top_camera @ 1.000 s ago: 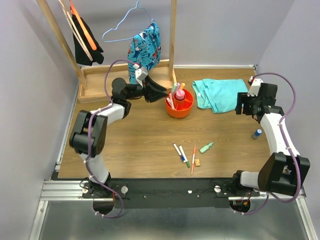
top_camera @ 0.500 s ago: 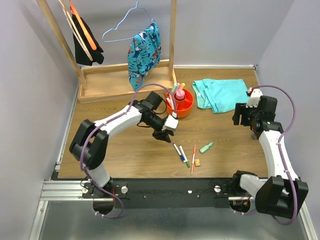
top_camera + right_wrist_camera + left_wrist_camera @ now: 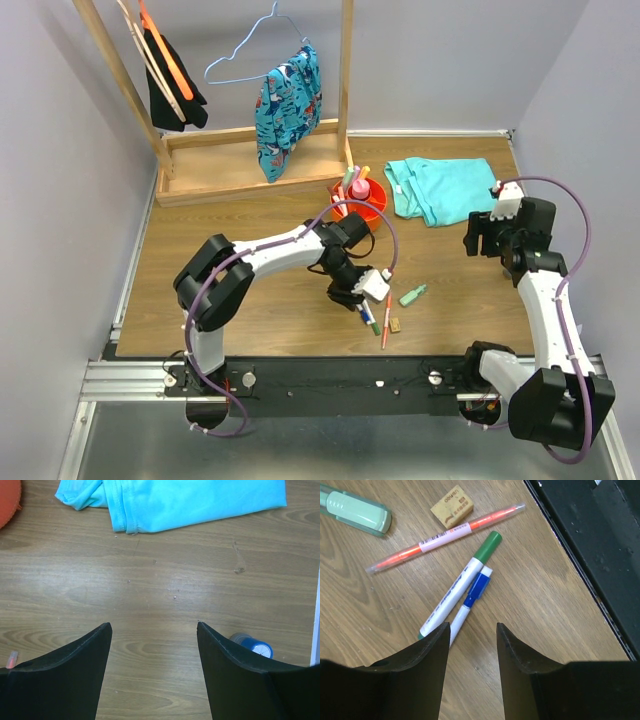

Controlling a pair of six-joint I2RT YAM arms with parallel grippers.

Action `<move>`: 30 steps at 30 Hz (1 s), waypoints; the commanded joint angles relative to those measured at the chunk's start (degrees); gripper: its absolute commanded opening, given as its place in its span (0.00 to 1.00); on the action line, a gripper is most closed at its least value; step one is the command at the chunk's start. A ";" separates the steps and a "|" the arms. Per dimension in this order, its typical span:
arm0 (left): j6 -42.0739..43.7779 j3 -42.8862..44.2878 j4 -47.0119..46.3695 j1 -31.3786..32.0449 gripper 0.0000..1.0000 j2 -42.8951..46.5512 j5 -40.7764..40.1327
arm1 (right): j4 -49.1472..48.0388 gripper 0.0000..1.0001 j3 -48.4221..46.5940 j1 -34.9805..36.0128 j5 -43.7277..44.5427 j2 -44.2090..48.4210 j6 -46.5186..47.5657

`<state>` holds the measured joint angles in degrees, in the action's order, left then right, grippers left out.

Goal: Sort the stationery into containers
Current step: Pick up the pen from the center of the board.

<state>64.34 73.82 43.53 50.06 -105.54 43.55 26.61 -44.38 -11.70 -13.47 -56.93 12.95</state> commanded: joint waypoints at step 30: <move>-6.33 -3.51 -8.81 5.66 0.44 -7.22 -0.40 | 0.99 0.77 2.46 -0.25 -0.59 -0.03 5.15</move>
<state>58.57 72.14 36.29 54.94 -111.37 43.03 26.63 -42.61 -11.70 -14.28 -57.41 16.73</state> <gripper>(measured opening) 0.446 0.768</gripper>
